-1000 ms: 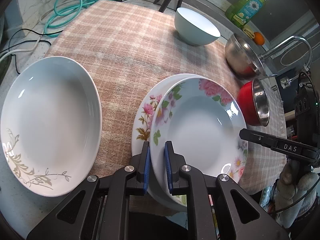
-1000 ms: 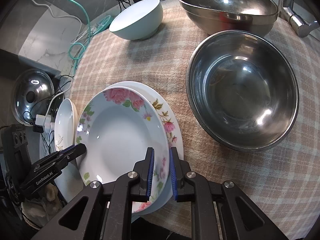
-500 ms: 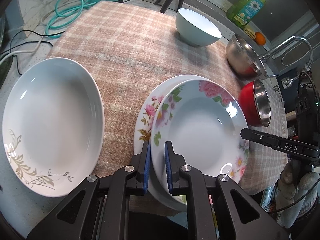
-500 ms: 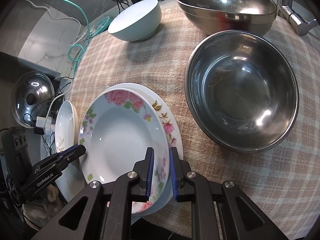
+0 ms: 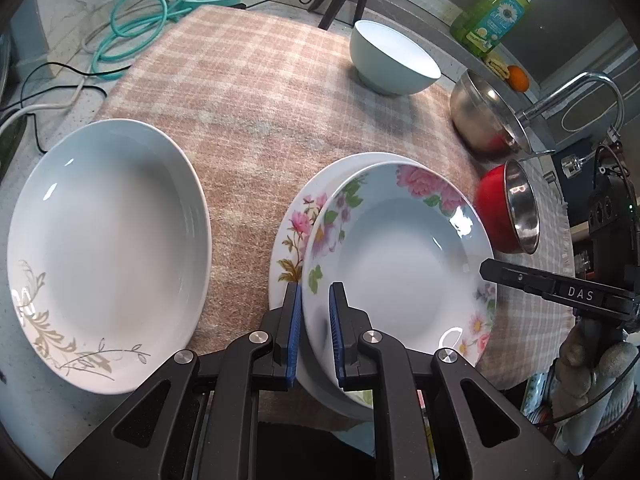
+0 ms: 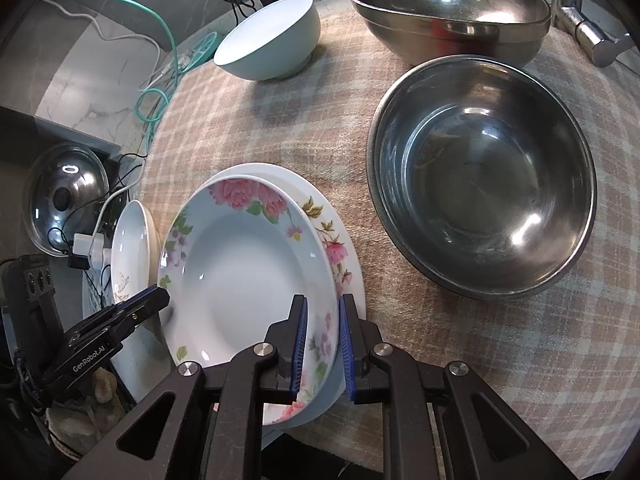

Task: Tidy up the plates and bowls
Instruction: 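Settle the rose-rimmed plate on the stack and open the right gripper, then move the right tool to the rim of the white leaf-pattern plate, then close the right gripper on the white leaf-pattern plate rim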

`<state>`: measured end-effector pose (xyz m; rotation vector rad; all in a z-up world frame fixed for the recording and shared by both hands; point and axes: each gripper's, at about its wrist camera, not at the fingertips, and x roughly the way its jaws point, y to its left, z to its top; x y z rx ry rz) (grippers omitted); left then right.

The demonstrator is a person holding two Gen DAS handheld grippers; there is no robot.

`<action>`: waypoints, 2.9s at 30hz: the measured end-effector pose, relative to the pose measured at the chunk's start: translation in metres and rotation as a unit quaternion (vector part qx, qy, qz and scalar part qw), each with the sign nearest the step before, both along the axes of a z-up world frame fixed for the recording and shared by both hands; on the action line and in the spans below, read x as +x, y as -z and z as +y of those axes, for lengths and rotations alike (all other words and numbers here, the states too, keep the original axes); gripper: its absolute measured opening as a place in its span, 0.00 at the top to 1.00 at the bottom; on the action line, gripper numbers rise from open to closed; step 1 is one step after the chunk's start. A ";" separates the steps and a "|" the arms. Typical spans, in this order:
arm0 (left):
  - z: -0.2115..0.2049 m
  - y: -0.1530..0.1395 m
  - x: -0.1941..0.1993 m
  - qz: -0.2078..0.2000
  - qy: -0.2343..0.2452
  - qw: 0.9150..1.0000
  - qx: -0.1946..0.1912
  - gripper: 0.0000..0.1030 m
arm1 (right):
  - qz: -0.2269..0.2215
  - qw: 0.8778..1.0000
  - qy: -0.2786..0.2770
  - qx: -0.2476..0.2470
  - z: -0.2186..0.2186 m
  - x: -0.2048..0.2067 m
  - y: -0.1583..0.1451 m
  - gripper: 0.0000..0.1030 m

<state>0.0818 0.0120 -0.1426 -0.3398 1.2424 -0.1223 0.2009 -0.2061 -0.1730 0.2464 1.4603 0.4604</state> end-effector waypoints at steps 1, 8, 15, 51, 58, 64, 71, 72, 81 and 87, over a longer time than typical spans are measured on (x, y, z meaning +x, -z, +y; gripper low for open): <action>0.000 -0.001 0.000 -0.001 0.000 1.000 0.001 0.88 | 0.000 1.000 0.001 -0.001 0.000 0.000 0.000 0.85; 0.009 -0.011 -0.007 -0.011 -0.010 1.000 -0.006 0.88 | -0.009 1.000 0.007 -0.004 -0.007 -0.004 -0.007 0.84; 0.034 -0.030 -0.031 -0.036 -0.054 0.998 -0.021 0.88 | -0.059 0.998 0.005 -0.008 -0.014 -0.016 -0.036 0.77; 0.189 -0.022 -0.125 -0.061 -0.265 0.962 -0.017 0.88 | -0.109 0.982 -0.147 0.046 0.162 -0.025 -0.071 0.64; 0.202 -0.016 -0.110 -0.055 -0.261 0.963 -0.032 0.88 | -0.069 0.986 -0.148 0.039 0.198 -0.005 -0.048 0.65; 0.211 -0.005 -0.098 -0.040 -0.263 0.962 -0.058 0.88 | -0.048 0.988 -0.145 0.025 0.221 0.015 -0.034 0.69; 0.216 0.005 -0.089 -0.024 -0.263 0.962 -0.065 0.88 | -0.032 0.988 -0.151 0.014 0.235 0.023 -0.021 0.74; 0.216 0.006 -0.088 -0.022 -0.262 0.962 -0.066 0.88 | -0.031 0.988 -0.150 0.012 0.236 0.024 -0.019 0.75; 0.219 0.012 -0.080 -0.013 -0.263 0.961 -0.080 0.88 | -0.011 0.989 -0.144 0.011 0.241 0.032 -0.007 0.80; 0.221 0.015 -0.078 -0.010 -0.261 0.962 -0.083 0.88 | -0.003 0.988 -0.151 0.008 0.248 0.029 0.001 0.83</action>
